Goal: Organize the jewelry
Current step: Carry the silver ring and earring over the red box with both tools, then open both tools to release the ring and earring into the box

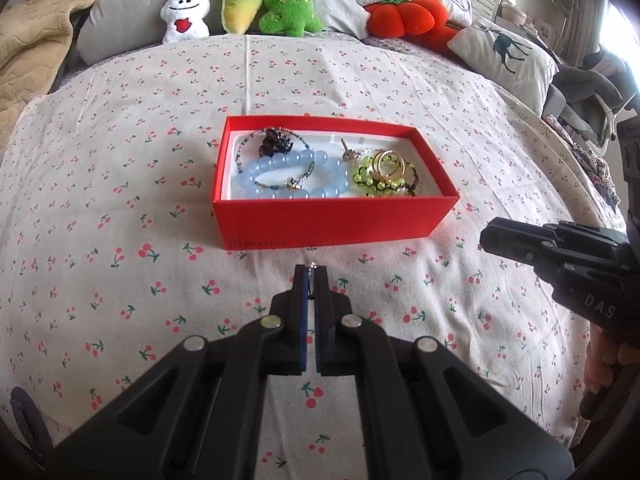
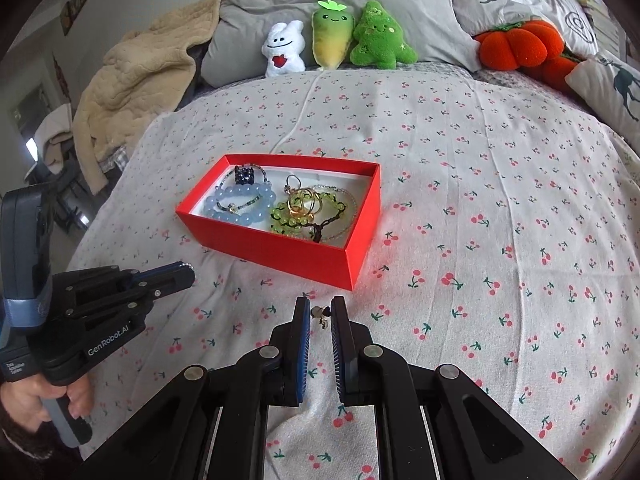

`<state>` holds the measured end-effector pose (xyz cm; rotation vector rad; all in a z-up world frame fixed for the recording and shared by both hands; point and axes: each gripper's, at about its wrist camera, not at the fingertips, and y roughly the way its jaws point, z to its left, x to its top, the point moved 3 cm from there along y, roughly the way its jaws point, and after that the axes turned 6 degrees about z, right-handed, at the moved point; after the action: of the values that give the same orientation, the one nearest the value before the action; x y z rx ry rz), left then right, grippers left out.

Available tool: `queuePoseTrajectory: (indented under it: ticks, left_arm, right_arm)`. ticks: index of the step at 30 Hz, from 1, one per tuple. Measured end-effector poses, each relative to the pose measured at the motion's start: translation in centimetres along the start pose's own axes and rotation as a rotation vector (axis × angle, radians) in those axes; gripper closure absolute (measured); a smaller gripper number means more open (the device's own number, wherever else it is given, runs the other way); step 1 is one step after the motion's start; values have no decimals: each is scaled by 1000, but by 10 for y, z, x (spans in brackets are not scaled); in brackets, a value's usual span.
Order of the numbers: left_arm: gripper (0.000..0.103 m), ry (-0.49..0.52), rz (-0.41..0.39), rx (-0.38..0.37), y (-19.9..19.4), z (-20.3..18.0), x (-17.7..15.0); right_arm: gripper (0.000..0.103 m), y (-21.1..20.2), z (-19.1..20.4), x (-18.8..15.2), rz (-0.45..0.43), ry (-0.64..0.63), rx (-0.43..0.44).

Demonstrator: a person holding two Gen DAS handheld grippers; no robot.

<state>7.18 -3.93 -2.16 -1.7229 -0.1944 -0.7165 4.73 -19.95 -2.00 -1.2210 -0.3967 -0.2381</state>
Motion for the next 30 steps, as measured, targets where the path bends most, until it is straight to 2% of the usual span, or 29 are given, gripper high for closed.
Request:
queuePoseTrajectory:
  ticks: [9, 17, 24, 28, 30]
  left_arm:
    - [100, -40, -52, -25, -14, -2, 28]
    - [100, -72, -62, -42, 2, -8, 45]
    - [99, -115, -53, -98, 20, -6, 55]
    - [81, -138, -45, -96, 23, -2, 56]
    - [79, -143, -43, -86, 23, -1, 56]
  right_arm:
    - [92, -4, 8, 38, -51, 52, 33]
    - [92, 6, -7, 65, -61, 140, 50]
    - [92, 21, -29, 76, -34, 226, 74]
    - [92, 28, -35, 77, -11, 225, 74]
    - [92, 32, -35, 78, 3, 218, 74]
